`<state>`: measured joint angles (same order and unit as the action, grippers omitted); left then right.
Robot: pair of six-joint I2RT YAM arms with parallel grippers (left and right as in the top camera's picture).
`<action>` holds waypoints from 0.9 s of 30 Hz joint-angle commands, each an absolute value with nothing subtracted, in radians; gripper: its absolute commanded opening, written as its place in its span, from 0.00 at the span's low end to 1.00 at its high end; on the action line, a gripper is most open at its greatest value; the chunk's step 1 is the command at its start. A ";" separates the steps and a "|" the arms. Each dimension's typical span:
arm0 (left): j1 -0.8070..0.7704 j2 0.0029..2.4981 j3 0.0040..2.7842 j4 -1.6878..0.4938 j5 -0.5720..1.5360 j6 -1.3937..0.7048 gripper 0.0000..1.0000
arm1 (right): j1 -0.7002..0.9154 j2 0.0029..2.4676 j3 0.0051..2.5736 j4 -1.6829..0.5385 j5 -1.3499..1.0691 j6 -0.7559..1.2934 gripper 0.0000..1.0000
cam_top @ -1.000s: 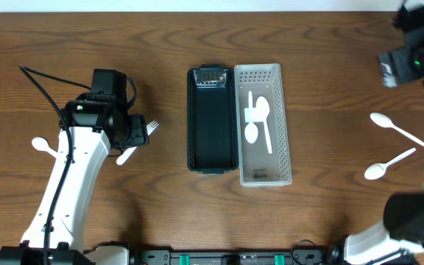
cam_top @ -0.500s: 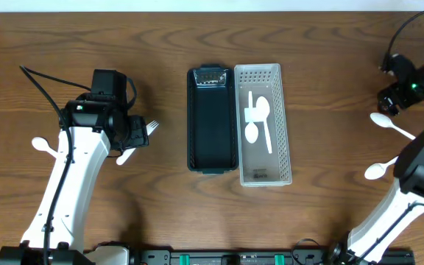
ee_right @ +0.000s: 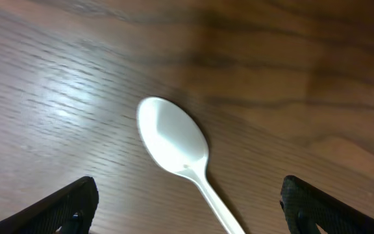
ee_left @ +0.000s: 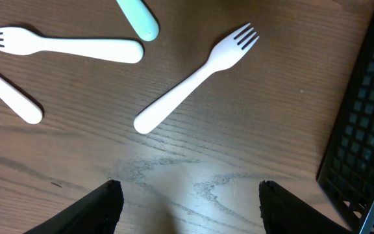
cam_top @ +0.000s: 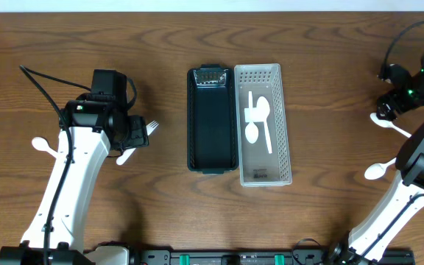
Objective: Pack container
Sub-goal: 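Move the right gripper back and grasp a third white spoon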
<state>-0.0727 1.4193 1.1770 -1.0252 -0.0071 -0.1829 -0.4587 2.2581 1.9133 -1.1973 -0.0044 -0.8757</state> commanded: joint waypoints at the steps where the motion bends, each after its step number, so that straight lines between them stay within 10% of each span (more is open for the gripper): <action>1: -0.067 1.418 1.200 -1.031 -0.019 -0.178 0.70 | -0.475 2.276 1.883 -1.180 -0.008 -0.888 0.92; 17: -0.067 1.418 1.200 -1.031 -0.019 -0.177 0.71 | -0.479 2.276 1.629 -0.979 0.000 -0.888 0.82; 24: -0.067 1.418 1.200 -1.031 -0.019 -0.177 0.71 | -0.479 2.276 1.613 -0.976 -0.001 -0.886 0.39; 27: -0.067 1.418 1.200 -1.031 -0.019 -0.177 0.70 | -0.479 2.276 1.613 -0.974 -0.004 -0.868 0.36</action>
<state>-0.0727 1.4193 1.1770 -1.0252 -0.0071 -0.1829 -0.4747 2.2288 1.6585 -0.9733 0.0082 -0.8799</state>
